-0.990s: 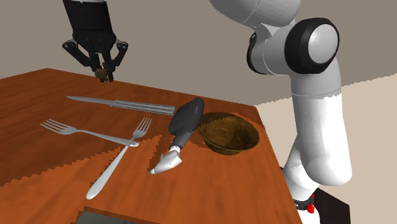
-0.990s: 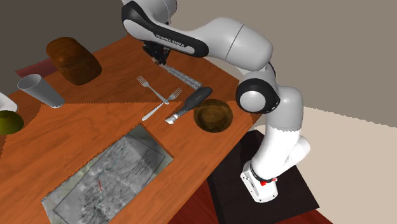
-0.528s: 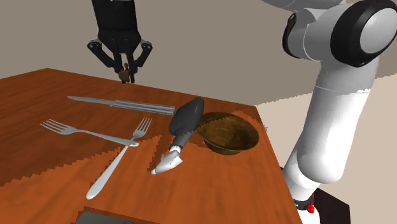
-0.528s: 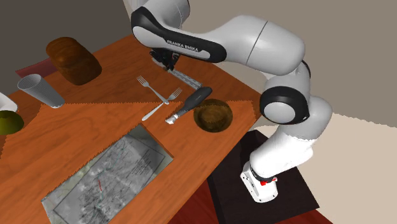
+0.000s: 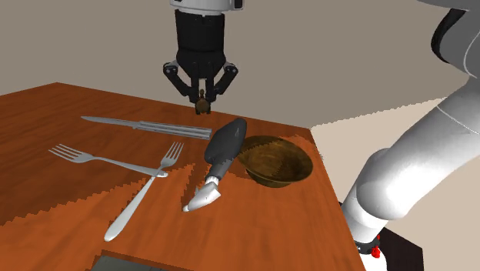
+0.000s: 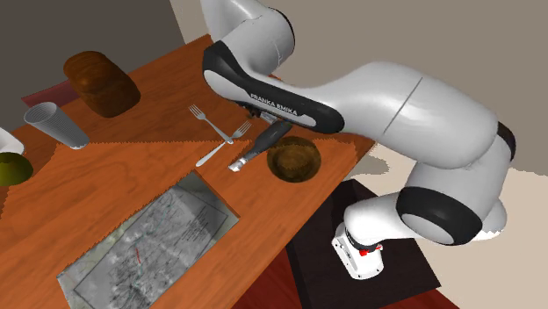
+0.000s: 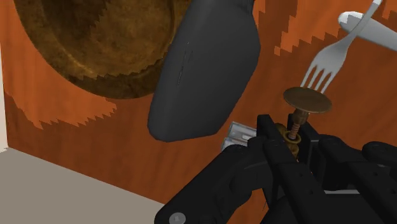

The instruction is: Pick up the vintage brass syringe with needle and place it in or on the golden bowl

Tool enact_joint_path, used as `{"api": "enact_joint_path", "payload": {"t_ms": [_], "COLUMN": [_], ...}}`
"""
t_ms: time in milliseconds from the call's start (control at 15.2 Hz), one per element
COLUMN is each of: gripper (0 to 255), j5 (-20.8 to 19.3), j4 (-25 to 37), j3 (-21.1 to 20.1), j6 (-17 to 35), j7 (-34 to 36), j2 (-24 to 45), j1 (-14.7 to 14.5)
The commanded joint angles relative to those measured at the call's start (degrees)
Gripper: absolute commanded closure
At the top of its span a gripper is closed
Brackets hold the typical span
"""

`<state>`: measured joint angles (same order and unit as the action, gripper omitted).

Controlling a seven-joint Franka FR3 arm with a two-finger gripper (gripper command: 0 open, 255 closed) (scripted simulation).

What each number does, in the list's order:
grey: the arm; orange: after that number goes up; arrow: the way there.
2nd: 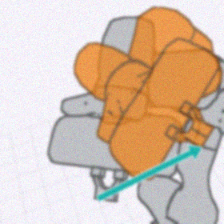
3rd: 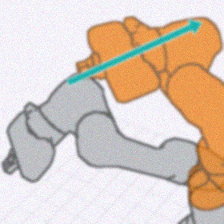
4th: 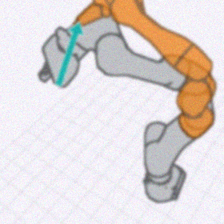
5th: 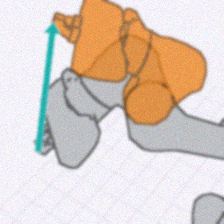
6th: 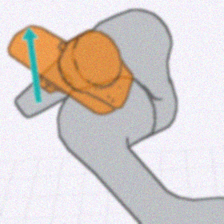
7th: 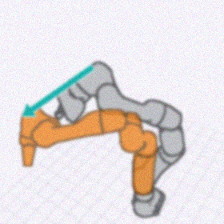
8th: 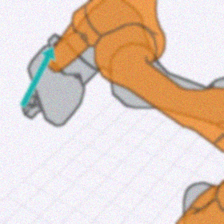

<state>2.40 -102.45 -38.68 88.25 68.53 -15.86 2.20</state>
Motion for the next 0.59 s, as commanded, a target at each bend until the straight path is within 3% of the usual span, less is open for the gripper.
{"api": "enact_joint_path", "payload": {"t_ms": [0, 528], "gripper": [255, 255], "j5": [2.75, 8.74], "j4": [-4.32, -18.82], "j3": [2.13, 9.46], "j6": [-0.22, -4.31], "j7": [-2.07, -6.57], "j2": [-5.46, -24.76], "j1": [-0.82, -6.88]}}
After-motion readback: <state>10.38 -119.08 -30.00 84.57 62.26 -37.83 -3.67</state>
